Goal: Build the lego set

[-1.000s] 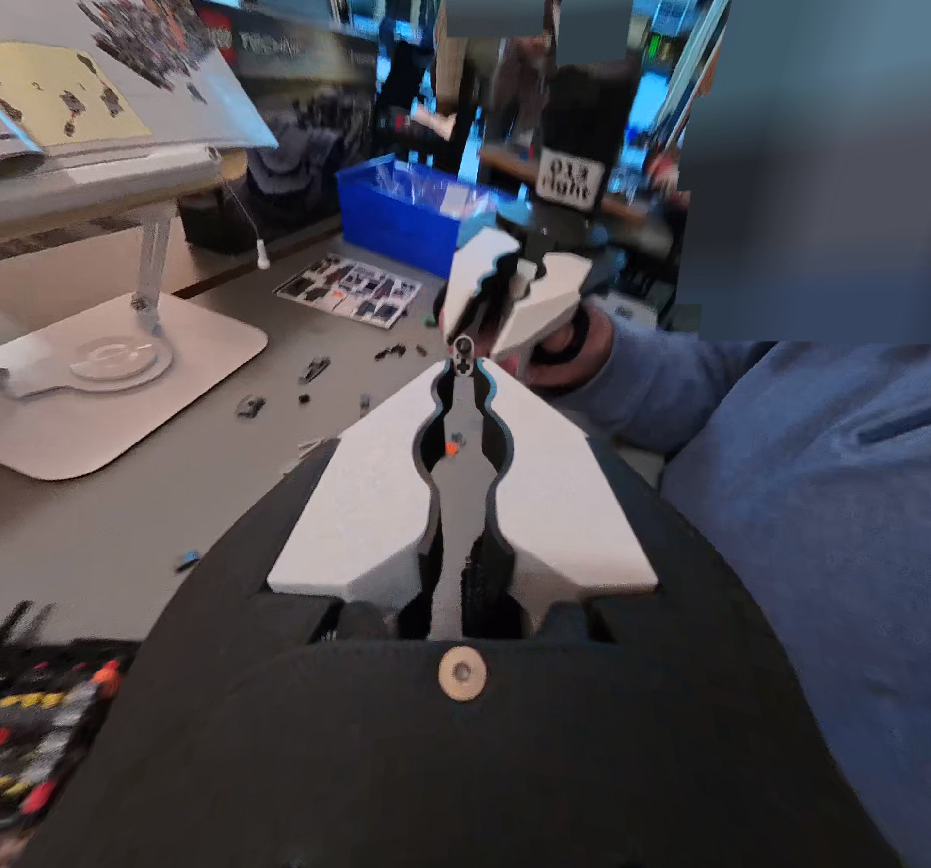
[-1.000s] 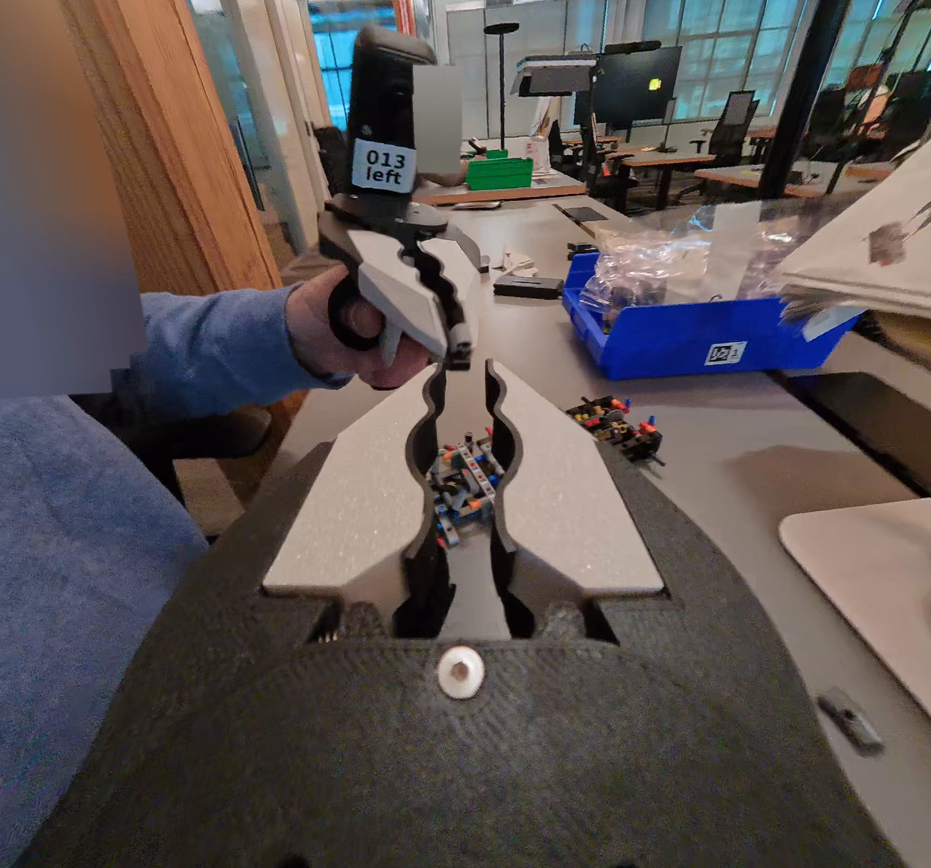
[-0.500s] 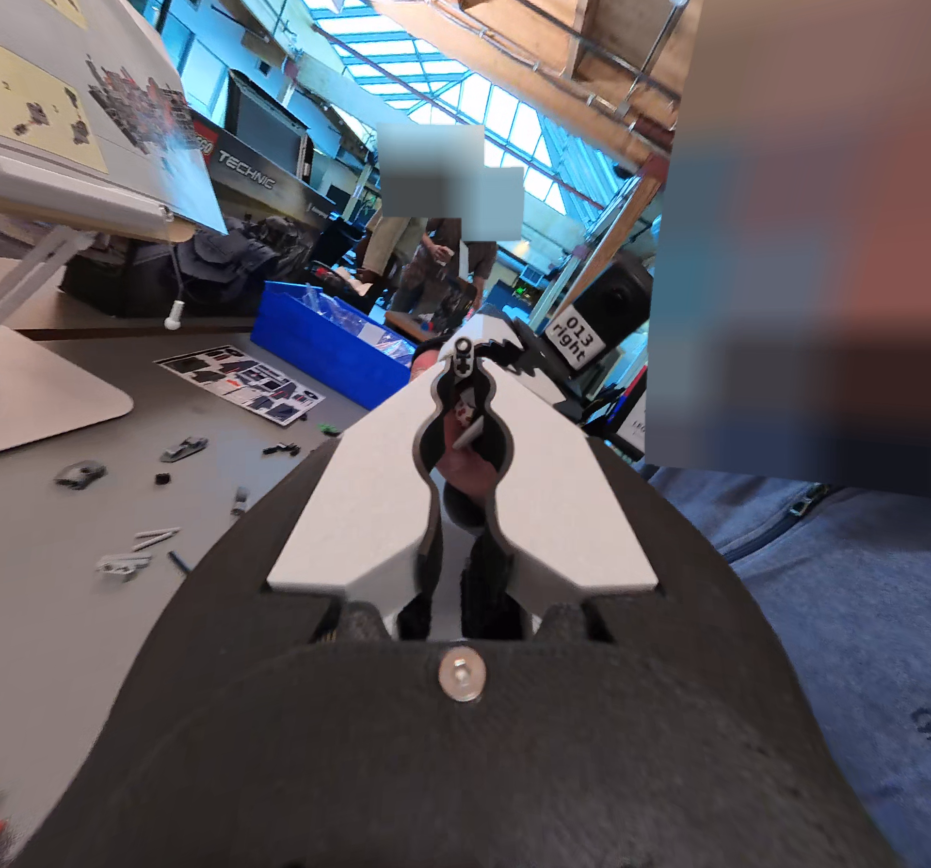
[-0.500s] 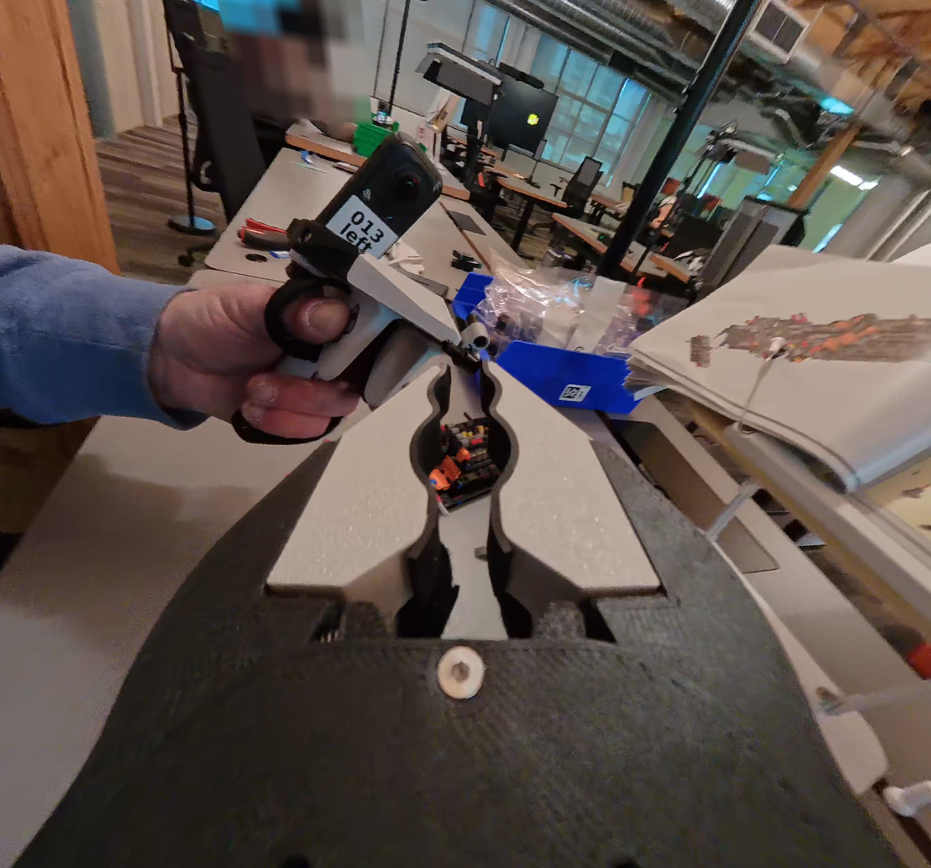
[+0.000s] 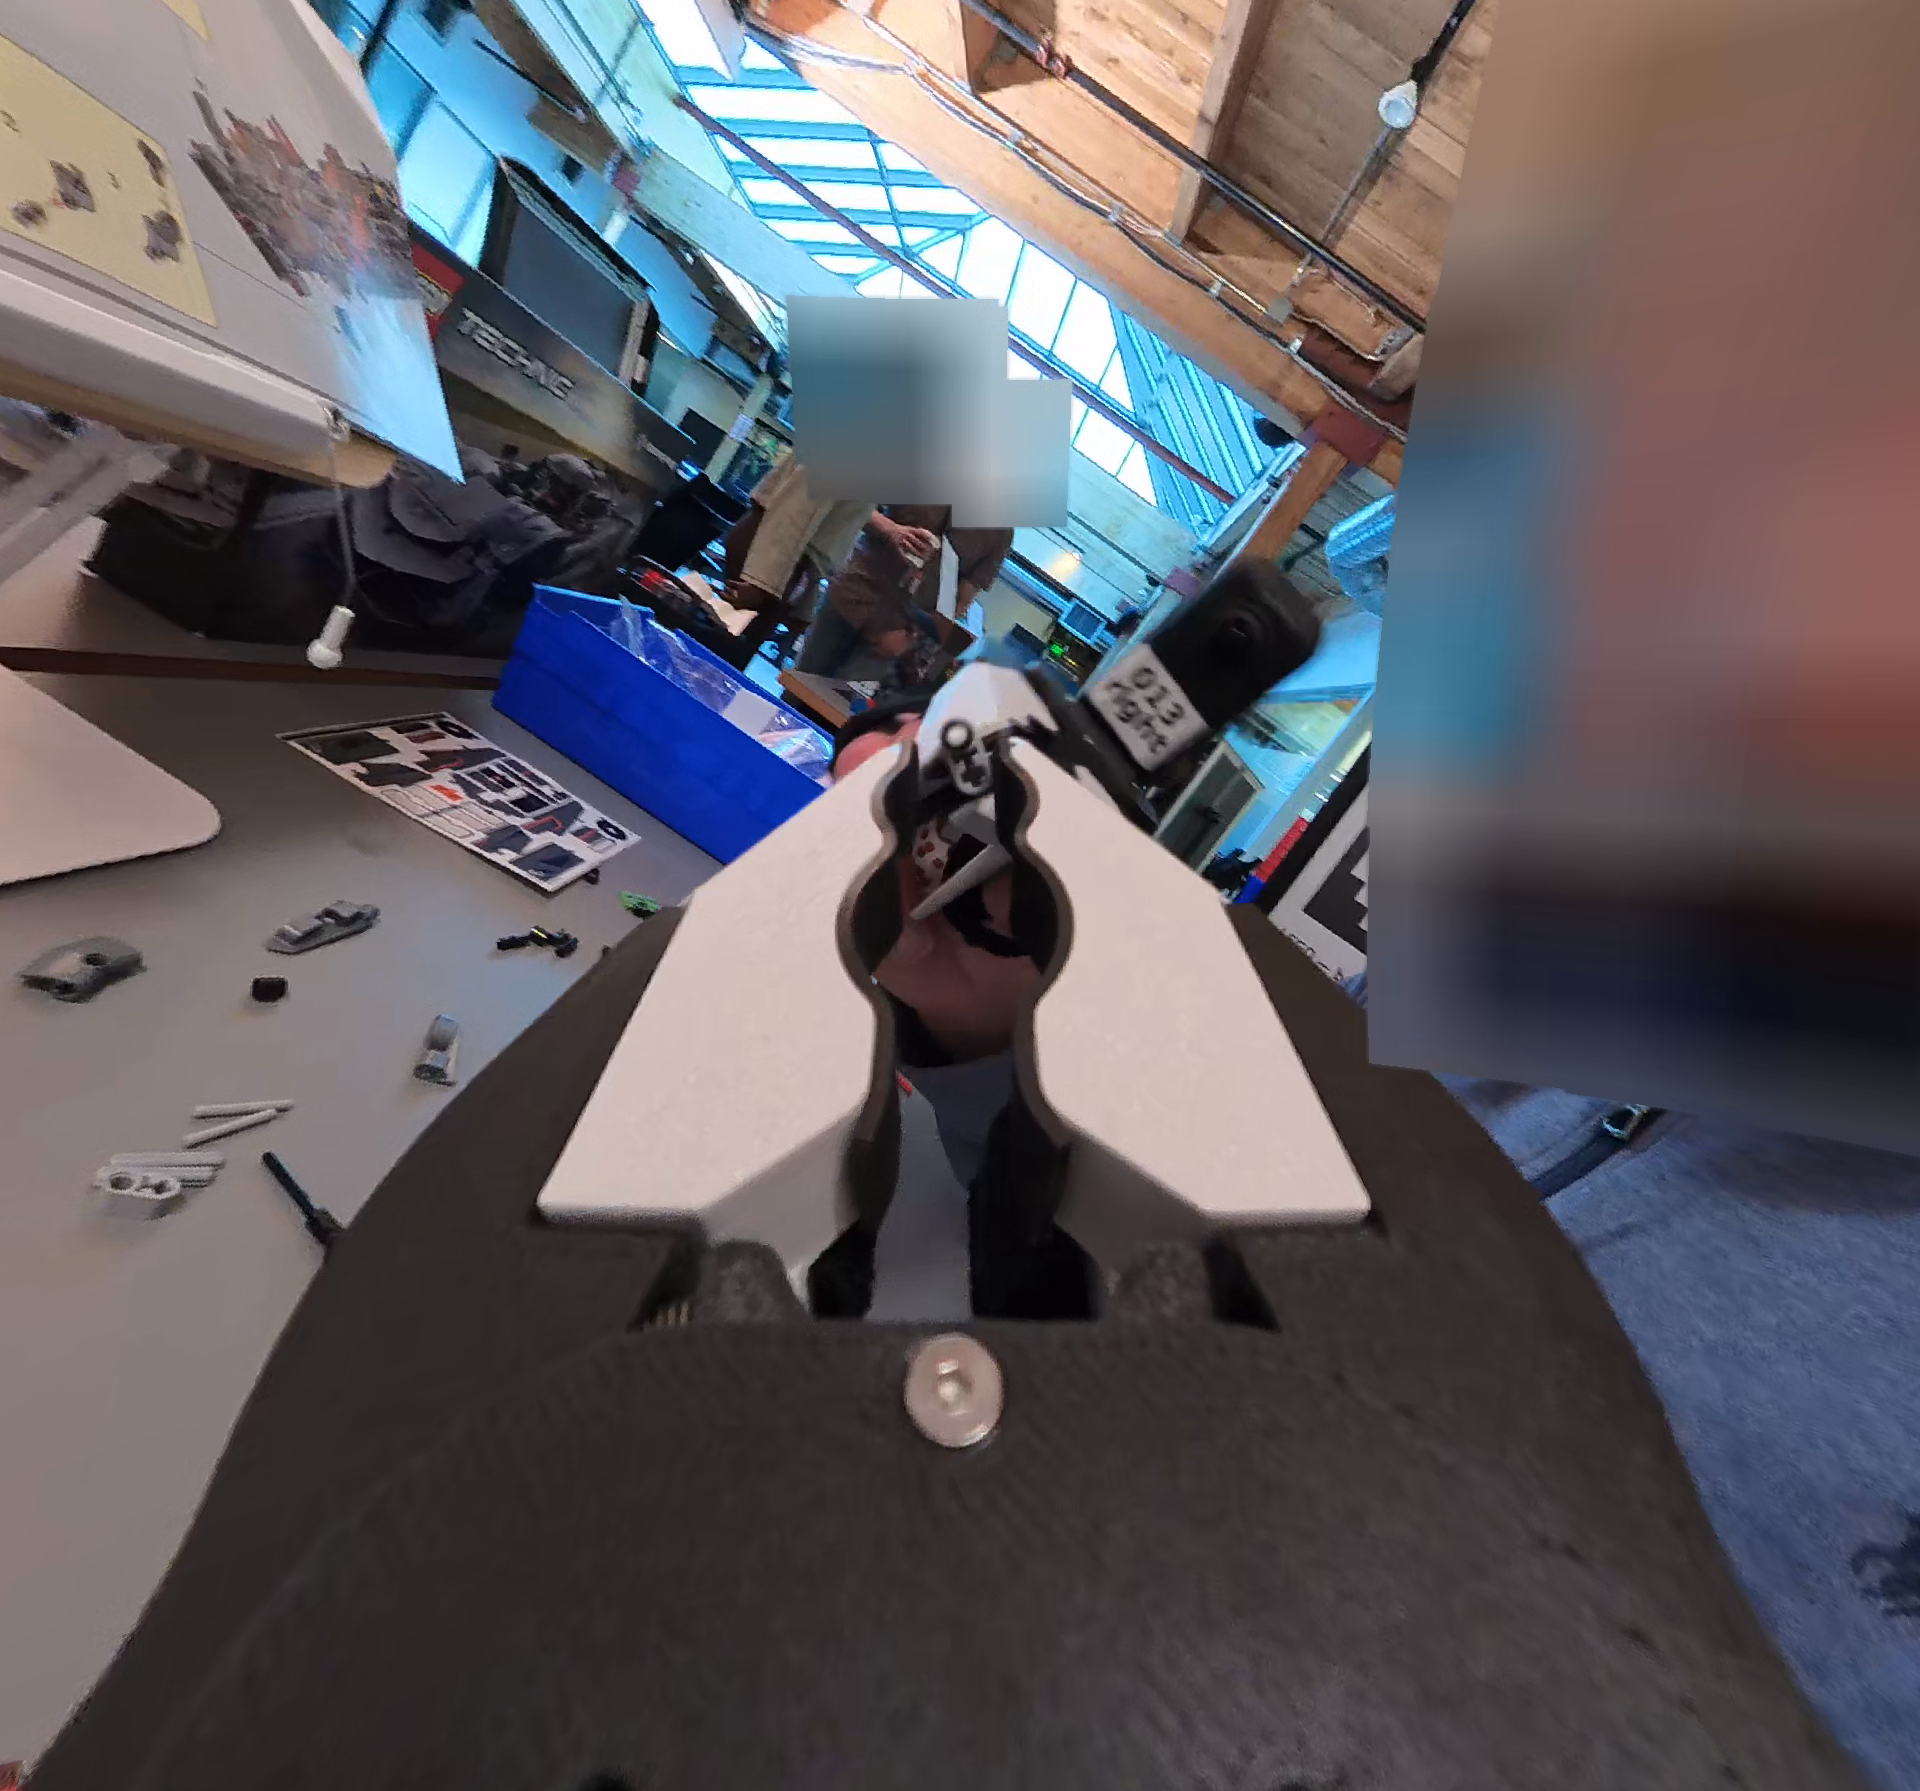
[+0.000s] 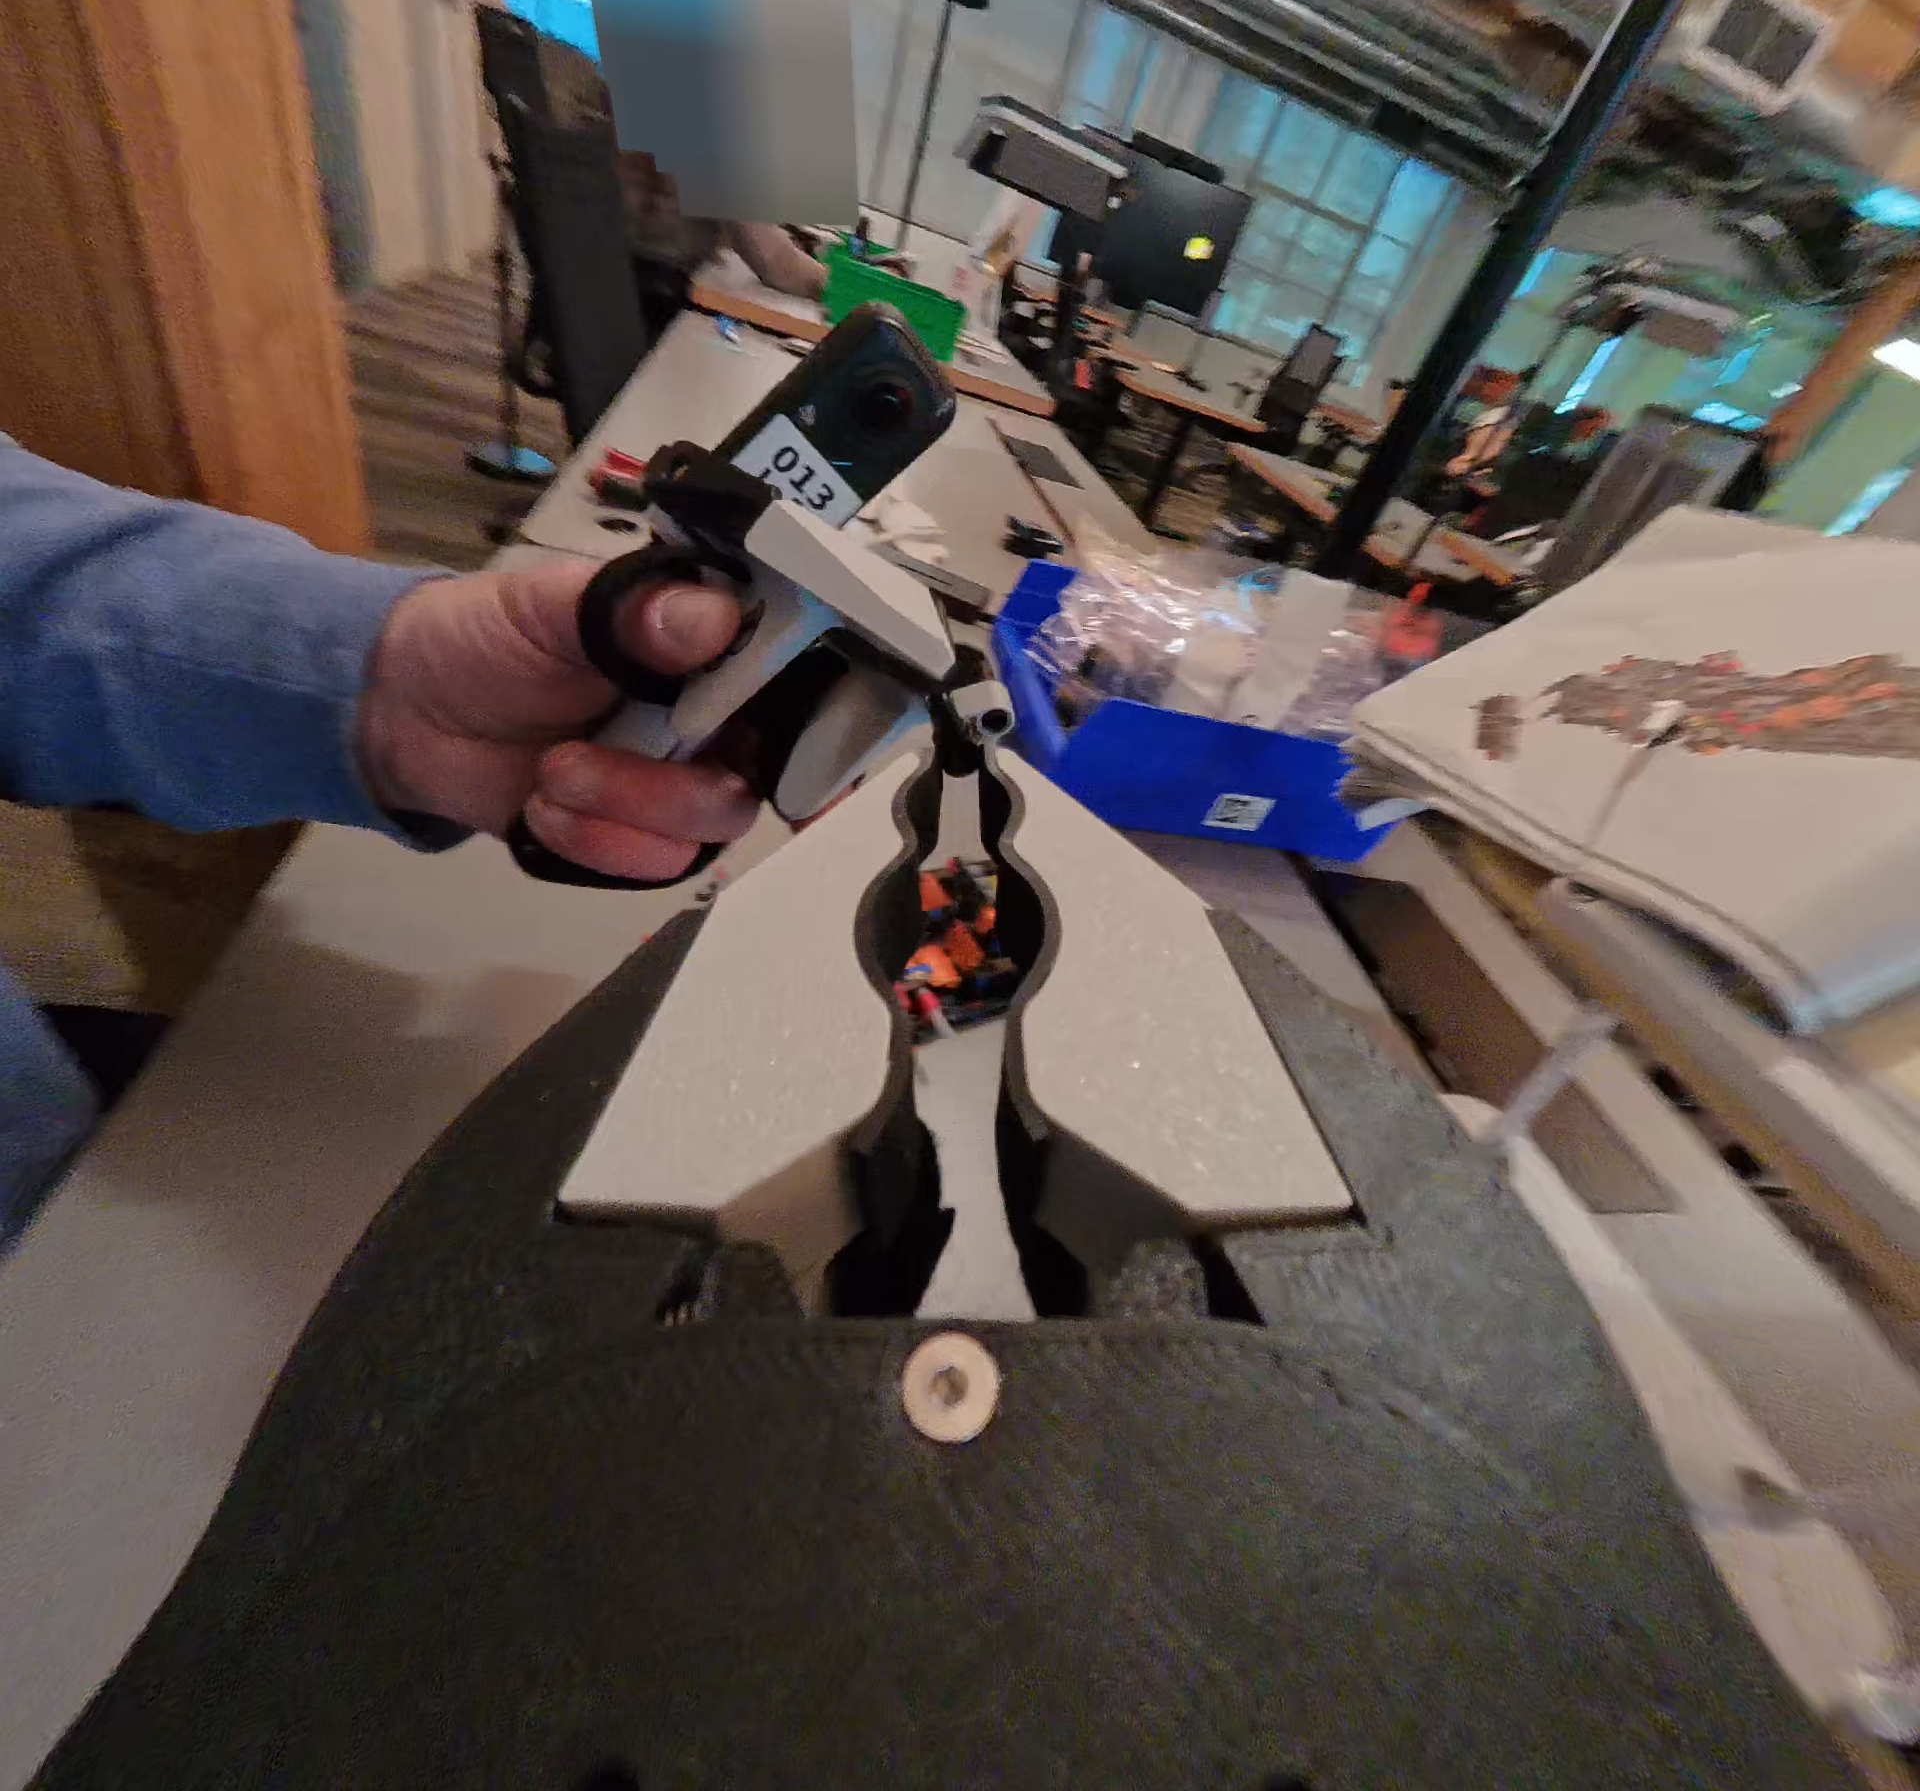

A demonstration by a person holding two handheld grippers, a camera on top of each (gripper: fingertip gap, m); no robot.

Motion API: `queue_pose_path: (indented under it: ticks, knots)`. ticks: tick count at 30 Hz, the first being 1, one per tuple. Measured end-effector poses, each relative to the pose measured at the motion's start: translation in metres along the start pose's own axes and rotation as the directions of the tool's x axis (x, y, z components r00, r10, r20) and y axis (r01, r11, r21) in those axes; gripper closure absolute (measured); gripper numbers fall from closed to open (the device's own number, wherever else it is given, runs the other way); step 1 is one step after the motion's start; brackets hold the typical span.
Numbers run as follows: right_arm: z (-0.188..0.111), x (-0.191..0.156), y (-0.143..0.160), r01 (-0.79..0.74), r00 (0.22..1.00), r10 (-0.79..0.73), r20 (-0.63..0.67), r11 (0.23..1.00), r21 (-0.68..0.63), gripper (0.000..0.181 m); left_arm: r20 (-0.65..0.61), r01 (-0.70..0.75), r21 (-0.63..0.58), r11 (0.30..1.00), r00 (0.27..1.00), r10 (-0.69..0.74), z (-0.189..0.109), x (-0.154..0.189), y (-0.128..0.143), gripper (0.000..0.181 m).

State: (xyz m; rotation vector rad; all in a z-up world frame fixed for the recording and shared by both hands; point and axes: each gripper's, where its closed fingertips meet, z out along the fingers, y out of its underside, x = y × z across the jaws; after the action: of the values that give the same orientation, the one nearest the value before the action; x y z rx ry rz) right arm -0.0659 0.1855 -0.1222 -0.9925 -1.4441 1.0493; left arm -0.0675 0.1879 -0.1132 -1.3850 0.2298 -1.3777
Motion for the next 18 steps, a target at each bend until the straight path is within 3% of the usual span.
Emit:
queue_pose_path:
  ticks: [1,7,13,18]
  knots:
    - [-0.002,0.002,0.001,-0.050,0.998,0.049,0.033,0.999,0.013,0.177,0.012,-0.008,0.003,1.000,1.000,0.008,-0.001,-0.001,-0.002,0.170]
    - [-0.008,0.005,0.007,-0.184,0.963,0.182,0.197,0.983,-0.009,0.177,0.066,-0.055,-0.060,0.997,0.996,0.059,-0.002,-0.005,-0.005,0.170]
    - [-0.006,0.001,0.008,-0.124,0.960,0.137,0.245,0.990,-0.067,0.178,0.083,-0.043,-0.175,0.984,0.995,0.058,0.007,-0.009,0.007,0.168]
    - [-0.006,0.001,0.007,-0.104,0.957,0.126,0.262,0.990,-0.098,0.177,0.071,-0.050,-0.186,0.981,0.995,0.064,0.006,-0.006,0.007,0.177]
